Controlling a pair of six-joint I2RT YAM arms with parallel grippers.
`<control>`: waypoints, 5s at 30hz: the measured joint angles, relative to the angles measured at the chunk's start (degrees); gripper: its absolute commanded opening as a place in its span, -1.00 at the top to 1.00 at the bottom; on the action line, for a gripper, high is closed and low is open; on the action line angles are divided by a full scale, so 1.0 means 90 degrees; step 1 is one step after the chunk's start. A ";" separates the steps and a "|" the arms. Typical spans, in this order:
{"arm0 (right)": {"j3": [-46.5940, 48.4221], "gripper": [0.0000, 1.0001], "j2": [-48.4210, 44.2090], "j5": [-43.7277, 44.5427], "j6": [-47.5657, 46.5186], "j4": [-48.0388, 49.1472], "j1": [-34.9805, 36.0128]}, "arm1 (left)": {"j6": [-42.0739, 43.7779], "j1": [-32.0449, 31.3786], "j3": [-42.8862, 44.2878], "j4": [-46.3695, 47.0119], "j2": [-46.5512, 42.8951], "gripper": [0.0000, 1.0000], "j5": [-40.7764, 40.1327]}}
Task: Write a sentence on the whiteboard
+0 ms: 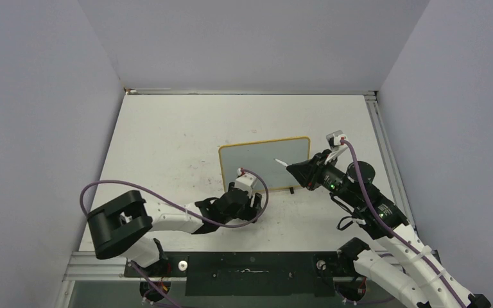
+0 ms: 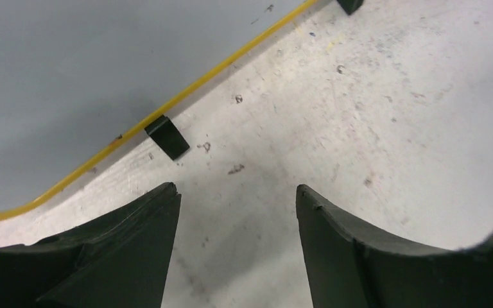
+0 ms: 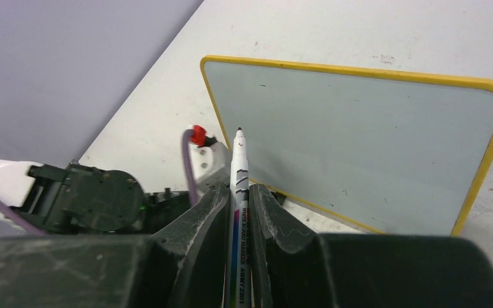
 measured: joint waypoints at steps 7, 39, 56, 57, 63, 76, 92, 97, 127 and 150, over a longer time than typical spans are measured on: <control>-0.0231 0.89 0.0002 0.0165 -0.0022 0.0146 0.0032 | -0.0180 -0.0002 -0.0070 -0.1860 -0.2278 -0.35 0.0406; -0.1355 0.89 0.2351 0.3398 -0.1061 0.4197 0.3084 | 0.2392 0.5136 0.2072 -0.3623 -0.1950 0.27 0.6819; -0.0896 0.89 0.3538 0.4376 -0.1744 0.4762 0.3747 | 0.2378 0.5136 0.2076 -0.3281 -0.1603 0.57 0.6666; -0.0823 0.89 0.3602 0.4554 -0.1797 0.4765 0.3866 | 0.2365 0.5136 0.2076 -0.3281 -0.1593 0.59 0.6647; -0.0321 0.89 0.4099 0.5654 -0.2110 0.4656 0.4466 | 0.2329 0.5105 0.2076 -0.3147 -0.1569 0.68 0.6572; -0.0078 0.89 0.4439 0.6713 -0.2193 0.4590 0.4838 | 0.2181 0.4957 0.2076 -0.3055 -0.1438 0.28 0.6356; -0.0078 0.89 0.4439 0.6766 -0.2086 0.4571 0.4838 | 0.2429 0.5151 0.2076 -0.3242 -0.1557 -0.09 0.6057; -0.0083 0.89 0.4408 0.6766 -0.2081 0.4573 0.4838 | 0.2526 0.5333 0.2106 -0.3162 -0.1598 -0.11 0.6222; -0.0457 0.89 0.3791 0.6708 -0.2006 0.4622 0.4833 | 0.1882 0.5294 0.1710 -0.1627 -0.0957 0.48 0.7849; -0.0466 0.89 0.3898 0.6584 -0.2084 0.4806 0.4702 | 0.2419 0.5192 0.2004 -0.1991 -0.0568 1.00 0.7939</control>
